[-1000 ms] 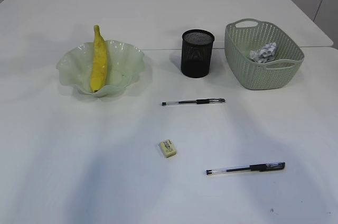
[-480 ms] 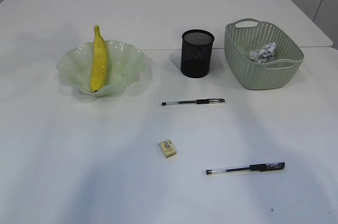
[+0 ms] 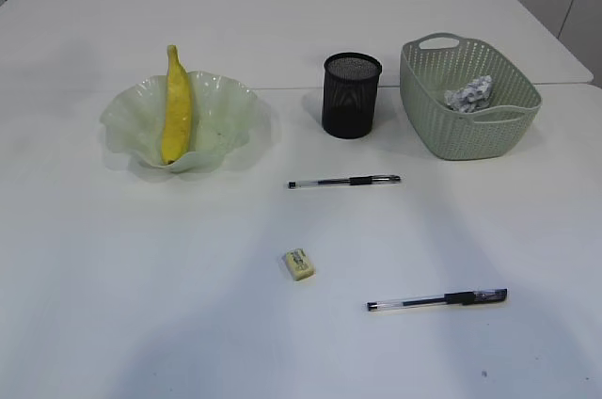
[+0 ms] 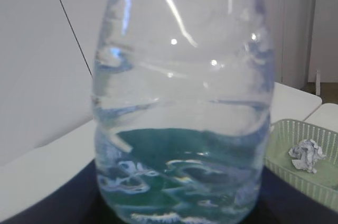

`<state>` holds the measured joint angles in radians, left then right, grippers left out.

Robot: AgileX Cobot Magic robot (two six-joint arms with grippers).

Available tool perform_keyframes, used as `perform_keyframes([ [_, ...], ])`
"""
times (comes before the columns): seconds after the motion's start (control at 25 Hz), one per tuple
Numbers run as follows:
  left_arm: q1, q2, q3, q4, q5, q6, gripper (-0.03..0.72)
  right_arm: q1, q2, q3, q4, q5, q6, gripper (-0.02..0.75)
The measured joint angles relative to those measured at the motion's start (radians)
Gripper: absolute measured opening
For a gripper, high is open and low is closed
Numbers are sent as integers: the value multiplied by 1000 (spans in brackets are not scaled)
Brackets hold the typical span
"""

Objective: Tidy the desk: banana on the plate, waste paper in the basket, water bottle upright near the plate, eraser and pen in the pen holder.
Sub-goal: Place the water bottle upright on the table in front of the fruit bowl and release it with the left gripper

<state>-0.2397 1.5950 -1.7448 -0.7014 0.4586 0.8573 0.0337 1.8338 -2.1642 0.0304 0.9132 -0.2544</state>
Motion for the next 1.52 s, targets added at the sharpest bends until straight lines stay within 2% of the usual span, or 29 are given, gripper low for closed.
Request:
perform_keyframes([
  [0.32,0,-84,0,32,0,1,380,0,-138,69,0,17,0,534],
  [0.68,0,-150,0,69,17,-31,380,0,-354,267,-12,-28,0,534],
  [1.04,0,-179,0,277,59,-216,380,0,-563,649,-16,-259,0,534],
  [1.28,0,-179,0,301,97,-250,380,0,-647,901,-16,-460,0,534],
  [1.52,0,-179,0,316,131,-263,380,0,-683,1034,-16,-540,0,534],
])
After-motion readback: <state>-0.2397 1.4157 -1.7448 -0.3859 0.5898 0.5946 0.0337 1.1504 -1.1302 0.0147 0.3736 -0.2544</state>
